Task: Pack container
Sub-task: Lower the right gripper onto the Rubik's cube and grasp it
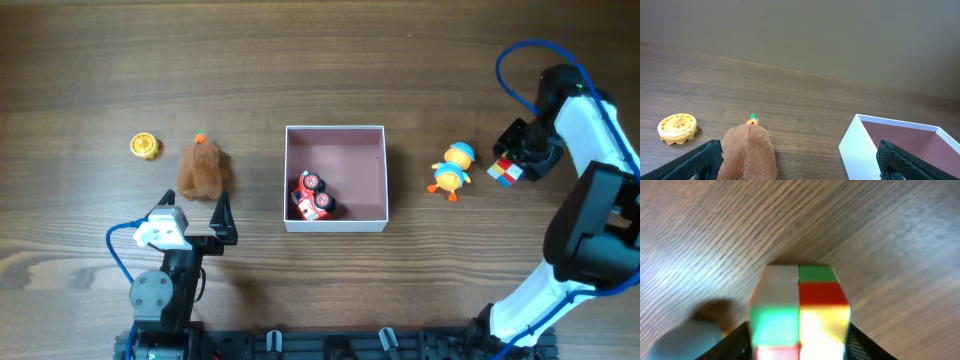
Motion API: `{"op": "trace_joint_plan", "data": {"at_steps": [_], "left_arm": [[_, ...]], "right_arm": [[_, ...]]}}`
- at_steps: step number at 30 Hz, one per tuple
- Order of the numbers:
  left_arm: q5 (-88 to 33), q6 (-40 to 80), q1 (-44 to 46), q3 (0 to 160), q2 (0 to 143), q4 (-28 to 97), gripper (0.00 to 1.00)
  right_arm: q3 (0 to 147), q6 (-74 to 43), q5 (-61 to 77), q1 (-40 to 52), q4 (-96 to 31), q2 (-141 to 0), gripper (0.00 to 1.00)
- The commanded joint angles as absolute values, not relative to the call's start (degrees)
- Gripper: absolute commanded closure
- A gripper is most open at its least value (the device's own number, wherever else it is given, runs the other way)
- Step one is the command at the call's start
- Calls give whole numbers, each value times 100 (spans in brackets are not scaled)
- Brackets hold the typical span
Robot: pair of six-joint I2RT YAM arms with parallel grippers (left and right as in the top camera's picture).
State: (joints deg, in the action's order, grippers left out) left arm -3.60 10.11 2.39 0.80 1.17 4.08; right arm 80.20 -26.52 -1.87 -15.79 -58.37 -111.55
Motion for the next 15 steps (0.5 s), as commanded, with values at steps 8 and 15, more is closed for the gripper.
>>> {"op": "trace_joint_plan", "data": {"at_steps": [8, 15], "left_arm": [[-464, 963, 200, 32, 93, 403, 0], [-464, 963, 202, 32, 93, 403, 0]], "right_arm": [[10165, -2102, -71, -526, -7544, -10661, 47], [10210, -2661, -1450, -128, -7780, -10366, 37]]}}
